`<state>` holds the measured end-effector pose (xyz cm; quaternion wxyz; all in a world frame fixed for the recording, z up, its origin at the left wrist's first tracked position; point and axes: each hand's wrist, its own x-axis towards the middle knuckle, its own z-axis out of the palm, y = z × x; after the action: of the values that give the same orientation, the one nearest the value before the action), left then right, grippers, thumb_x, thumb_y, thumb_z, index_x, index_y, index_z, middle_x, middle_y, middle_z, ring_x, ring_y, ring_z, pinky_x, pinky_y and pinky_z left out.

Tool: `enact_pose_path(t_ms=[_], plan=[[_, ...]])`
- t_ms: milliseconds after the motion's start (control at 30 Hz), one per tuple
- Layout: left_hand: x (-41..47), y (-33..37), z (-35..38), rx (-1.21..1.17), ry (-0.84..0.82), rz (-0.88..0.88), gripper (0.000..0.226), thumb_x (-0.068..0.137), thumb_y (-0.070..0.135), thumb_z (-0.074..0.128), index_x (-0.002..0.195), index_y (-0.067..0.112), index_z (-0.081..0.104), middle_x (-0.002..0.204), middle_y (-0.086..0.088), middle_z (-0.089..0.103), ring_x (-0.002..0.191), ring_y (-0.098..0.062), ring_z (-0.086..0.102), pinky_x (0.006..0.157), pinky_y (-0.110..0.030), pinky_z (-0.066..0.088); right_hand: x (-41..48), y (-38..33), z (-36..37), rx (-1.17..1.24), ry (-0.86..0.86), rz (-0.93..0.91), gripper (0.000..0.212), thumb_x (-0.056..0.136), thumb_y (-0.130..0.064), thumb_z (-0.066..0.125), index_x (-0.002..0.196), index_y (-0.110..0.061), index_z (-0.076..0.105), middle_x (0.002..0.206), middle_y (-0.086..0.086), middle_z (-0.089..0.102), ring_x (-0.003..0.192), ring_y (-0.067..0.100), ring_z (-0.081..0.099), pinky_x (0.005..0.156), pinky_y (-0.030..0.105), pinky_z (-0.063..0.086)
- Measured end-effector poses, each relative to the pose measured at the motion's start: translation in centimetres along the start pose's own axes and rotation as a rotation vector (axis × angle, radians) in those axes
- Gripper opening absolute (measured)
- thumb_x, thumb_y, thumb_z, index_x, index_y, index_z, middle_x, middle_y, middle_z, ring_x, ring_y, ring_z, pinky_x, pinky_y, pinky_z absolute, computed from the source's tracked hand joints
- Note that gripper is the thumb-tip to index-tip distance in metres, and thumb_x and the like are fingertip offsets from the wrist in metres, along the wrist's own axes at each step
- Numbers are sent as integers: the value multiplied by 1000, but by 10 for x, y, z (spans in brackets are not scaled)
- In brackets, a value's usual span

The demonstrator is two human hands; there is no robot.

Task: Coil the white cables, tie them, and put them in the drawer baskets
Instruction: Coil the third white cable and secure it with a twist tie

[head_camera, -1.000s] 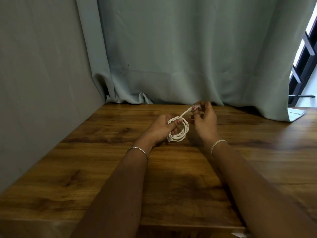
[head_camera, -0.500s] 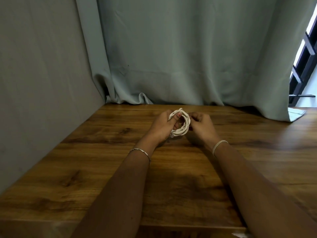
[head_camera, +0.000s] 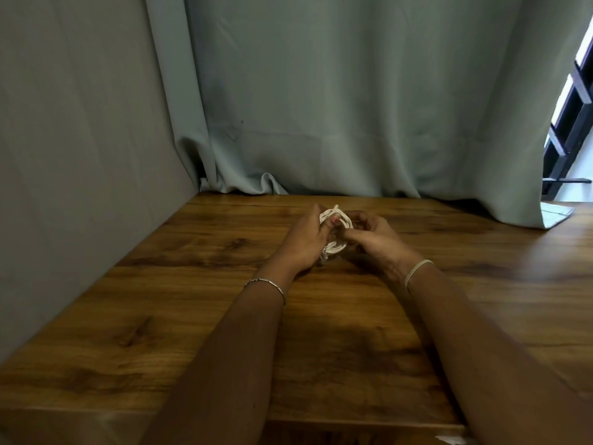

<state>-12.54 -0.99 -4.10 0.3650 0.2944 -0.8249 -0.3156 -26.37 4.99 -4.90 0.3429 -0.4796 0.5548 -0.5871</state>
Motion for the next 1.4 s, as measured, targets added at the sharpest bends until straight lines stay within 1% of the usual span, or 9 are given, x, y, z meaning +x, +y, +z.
enact_pose_path(t_ms=[100, 200, 333, 533, 700, 800, 967, 1167, 1400], plan=[[-1, -1, 0, -25, -21, -9, 35, 100, 33, 45, 127, 13, 37, 110, 2, 58, 81, -1, 55, 57, -8, 44, -1, 2, 4, -96, -11, -15, 30, 77, 2, 69, 105, -9, 68, 97, 8, 73, 88, 20, 70, 75, 27, 53], [1, -4, 1, 25, 6, 42, 40, 101, 31, 45, 138, 17, 40, 132, -5, 55, 116, -15, 54, 86, -21, 43, -2, 0, 7, -77, -19, -16, 17, 80, 1, 67, 94, -9, 70, 84, 5, 74, 78, 16, 71, 69, 24, 53], [4, -5, 3, 54, 14, 108, 37, 101, 24, 45, 137, 21, 50, 126, -7, 61, 118, -20, 54, 98, -36, 46, -3, -5, 7, -4, -62, 48, 17, 85, 2, 59, 79, -12, 69, 68, 4, 71, 62, 12, 66, 55, 20, 47], [4, -3, 2, 136, 50, 86, 35, 101, 27, 46, 129, 8, 53, 126, -10, 54, 117, -18, 49, 87, -19, 32, -3, -4, 0, 53, -185, 129, 16, 82, 2, 64, 86, -12, 71, 80, 9, 72, 70, 16, 68, 58, 22, 50], [5, -2, 2, 172, 54, 53, 38, 101, 30, 44, 129, 6, 54, 126, -9, 52, 116, -18, 48, 84, -17, 30, -5, -2, 5, 25, -230, 53, 27, 79, 7, 69, 98, -12, 68, 86, 3, 74, 81, 14, 70, 66, 20, 53], [7, -5, 0, 160, 64, -3, 38, 101, 32, 45, 125, 5, 56, 122, -11, 56, 113, -21, 52, 85, -23, 36, -7, -2, 9, -114, -125, -61, 36, 72, -3, 79, 103, -15, 65, 92, -1, 73, 84, 9, 68, 70, 17, 52], [12, -8, -2, 48, 120, -153, 38, 99, 39, 48, 106, 4, 61, 97, -10, 66, 82, -20, 64, 51, -19, 41, -2, -2, 13, -386, 222, -403, 47, 61, -8, 88, 97, -13, 58, 89, 1, 65, 73, 10, 60, 66, 22, 53], [13, -9, -3, -83, 150, -261, 44, 96, 46, 49, 98, 4, 64, 90, -19, 69, 83, -34, 67, 78, -48, 56, -2, -2, 16, -688, 328, -636, 12, 79, -15, 77, 88, -15, 67, 86, -5, 66, 79, 9, 63, 73, 27, 56], [12, -4, -1, -96, 156, -268, 45, 98, 46, 46, 102, 5, 64, 92, -18, 70, 84, -31, 67, 77, -44, 54, -2, -1, 21, -667, 372, -634, 13, 80, -18, 75, 92, -14, 70, 89, -7, 63, 81, 9, 61, 73, 23, 50]])
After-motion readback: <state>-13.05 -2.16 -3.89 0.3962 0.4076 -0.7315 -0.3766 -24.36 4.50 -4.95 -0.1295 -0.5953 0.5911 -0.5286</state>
